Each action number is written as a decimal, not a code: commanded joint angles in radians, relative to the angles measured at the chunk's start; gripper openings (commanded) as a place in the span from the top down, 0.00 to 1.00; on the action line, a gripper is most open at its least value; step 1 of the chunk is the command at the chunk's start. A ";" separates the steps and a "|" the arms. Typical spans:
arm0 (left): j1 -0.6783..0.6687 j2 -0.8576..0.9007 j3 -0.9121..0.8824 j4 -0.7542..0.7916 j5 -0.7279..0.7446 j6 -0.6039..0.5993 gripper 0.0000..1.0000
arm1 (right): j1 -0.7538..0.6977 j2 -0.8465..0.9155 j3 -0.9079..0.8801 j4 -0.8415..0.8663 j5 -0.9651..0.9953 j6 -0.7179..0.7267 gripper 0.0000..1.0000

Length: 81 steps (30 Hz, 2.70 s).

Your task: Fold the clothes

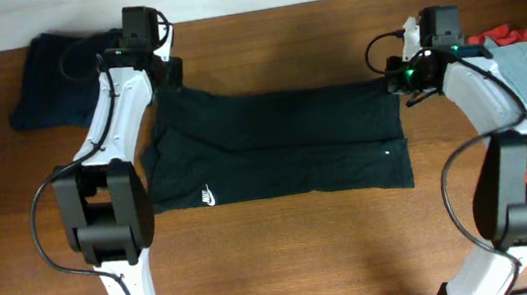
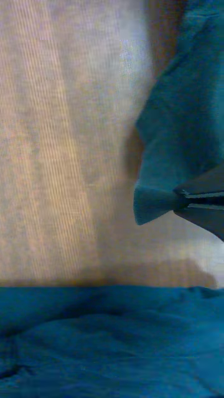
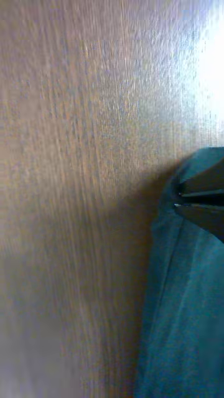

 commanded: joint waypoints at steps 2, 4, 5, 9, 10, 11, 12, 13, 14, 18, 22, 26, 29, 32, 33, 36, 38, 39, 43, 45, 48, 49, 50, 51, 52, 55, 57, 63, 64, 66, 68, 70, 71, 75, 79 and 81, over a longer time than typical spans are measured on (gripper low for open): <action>0.007 -0.068 0.013 -0.119 -0.008 0.005 0.99 | -0.002 -0.079 0.009 -0.115 -0.016 -0.037 0.96; 0.007 -0.086 0.013 -0.196 -0.008 0.004 0.99 | -0.008 -0.089 0.009 -0.188 -0.016 -0.037 0.96; 0.007 -0.090 0.013 -0.215 -0.008 0.004 0.99 | -0.010 -0.089 0.009 -0.199 -0.016 -0.037 0.96; 0.011 -0.119 0.013 -0.320 -0.007 -0.005 0.99 | -0.061 -0.089 0.009 -0.306 -0.060 -0.049 0.96; 0.015 -0.127 0.013 -0.341 -0.007 -0.011 0.99 | -0.077 -0.089 0.009 -0.320 -0.109 -0.079 0.96; 0.018 -0.135 0.013 -0.365 -0.002 -0.015 0.99 | -0.096 -0.089 0.009 -0.340 -0.152 -0.097 0.96; 0.018 -0.138 0.013 -0.387 0.000 -0.028 0.99 | -0.111 -0.089 0.009 -0.360 -0.172 -0.109 0.96; 0.018 -0.139 0.013 -0.415 0.000 -0.038 0.99 | -0.128 -0.089 0.009 -0.397 -0.177 -0.115 0.96; 0.018 -0.138 0.013 -0.450 0.000 -0.042 0.99 | -0.140 -0.089 0.009 -0.437 -0.177 -0.124 0.96; 0.018 -0.138 0.011 -0.502 -0.001 -0.098 0.99 | -0.144 -0.089 0.008 -0.507 -0.173 -0.140 0.96; 0.018 -0.136 0.001 -0.541 -0.001 -0.134 0.97 | -0.144 -0.089 0.005 -0.557 -0.170 -0.140 0.96; 0.018 -0.135 0.001 -0.610 0.000 -0.147 0.97 | -0.144 -0.089 -0.026 -0.583 -0.154 -0.137 0.96; 0.018 -0.135 -0.005 -0.635 -0.001 -0.169 0.97 | -0.144 -0.085 -0.050 -0.582 -0.143 -0.137 0.96; 0.018 -0.134 -0.053 -0.612 0.000 -0.182 0.95 | -0.144 -0.079 -0.076 -0.563 -0.143 -0.137 0.96; 0.018 -0.134 -0.071 -0.604 0.000 -0.185 0.95 | -0.144 -0.079 -0.082 -0.560 -0.143 -0.137 0.96; 0.018 -0.134 -0.148 -0.555 0.000 -0.192 0.96 | -0.144 -0.079 -0.109 -0.533 -0.143 -0.137 0.96; 0.018 -0.134 -0.198 -0.519 -0.001 -0.212 0.96 | -0.144 -0.079 -0.119 -0.521 -0.142 -0.137 0.96; 0.018 -0.134 -0.218 -0.506 -0.001 -0.214 0.96 | -0.144 -0.079 -0.122 -0.519 -0.134 -0.137 0.96; 0.019 -0.133 -0.272 -0.466 -0.008 -0.214 0.96 | -0.144 -0.079 -0.122 -0.518 -0.081 -0.137 0.96; 0.020 -0.132 -0.288 -0.453 -0.008 -0.214 0.95 | -0.144 -0.079 -0.122 -0.518 -0.075 -0.137 0.96; 0.027 -0.132 -0.308 -0.436 -0.018 -0.214 0.94 | -0.144 -0.079 -0.124 -0.518 -0.075 -0.137 0.96; 0.029 -0.132 -0.312 -0.432 -0.029 -0.214 0.94 | -0.144 -0.079 -0.131 -0.516 -0.075 -0.137 0.96; 0.031 -0.132 -0.313 -0.431 -0.039 -0.214 0.94 | -0.144 -0.079 -0.139 -0.512 -0.075 -0.137 0.96; 0.034 -0.132 -0.313 -0.431 -0.042 -0.214 0.94 | -0.144 -0.079 -0.154 -0.500 -0.075 -0.136 0.96; 0.035 -0.132 -0.313 -0.431 -0.043 -0.214 0.94 | -0.144 -0.079 -0.167 -0.491 -0.075 -0.137 0.96; 0.040 -0.132 -0.313 -0.432 -0.042 -0.214 0.94 | -0.144 -0.079 -0.200 -0.464 -0.070 -0.137 0.96; 0.040 -0.132 -0.314 -0.433 -0.042 -0.214 0.94 | -0.144 -0.078 -0.205 -0.458 -0.067 -0.137 0.96; 0.040 -0.129 -0.338 -0.417 -0.042 -0.214 0.94 | -0.144 -0.078 -0.215 -0.434 -0.068 -0.137 0.96; 0.040 -0.129 -0.349 -0.409 -0.042 -0.214 0.93 | -0.144 -0.078 -0.216 -0.432 -0.068 -0.137 0.95; 0.040 -0.129 -0.356 -0.406 -0.042 -0.214 0.91 | -0.144 -0.078 -0.216 -0.432 -0.068 -0.137 0.68; 0.040 -0.129 -0.357 -0.419 -0.043 -0.214 0.83 | -0.144 -0.078 -0.215 -0.441 -0.068 -0.137 0.44; 0.040 -0.129 -0.357 -0.440 -0.054 -0.213 0.73 | -0.145 -0.078 -0.203 -0.455 -0.068 -0.137 0.27; 0.040 -0.129 -0.356 -0.449 -0.085 -0.213 0.71 | -0.145 -0.078 -0.182 -0.479 -0.069 -0.136 0.21; 0.040 -0.129 -0.270 -0.498 -0.067 -0.214 0.79 | -0.140 -0.078 -0.060 -0.576 -0.127 -0.138 0.20; 0.039 -0.129 -0.050 -0.602 0.056 -0.214 0.79 | -0.087 -0.078 0.003 -0.596 -0.152 -0.155 0.23; 0.039 -0.129 0.008 -0.603 0.103 -0.214 0.78 | -0.043 -0.077 0.001 -0.591 -0.151 -0.198 0.27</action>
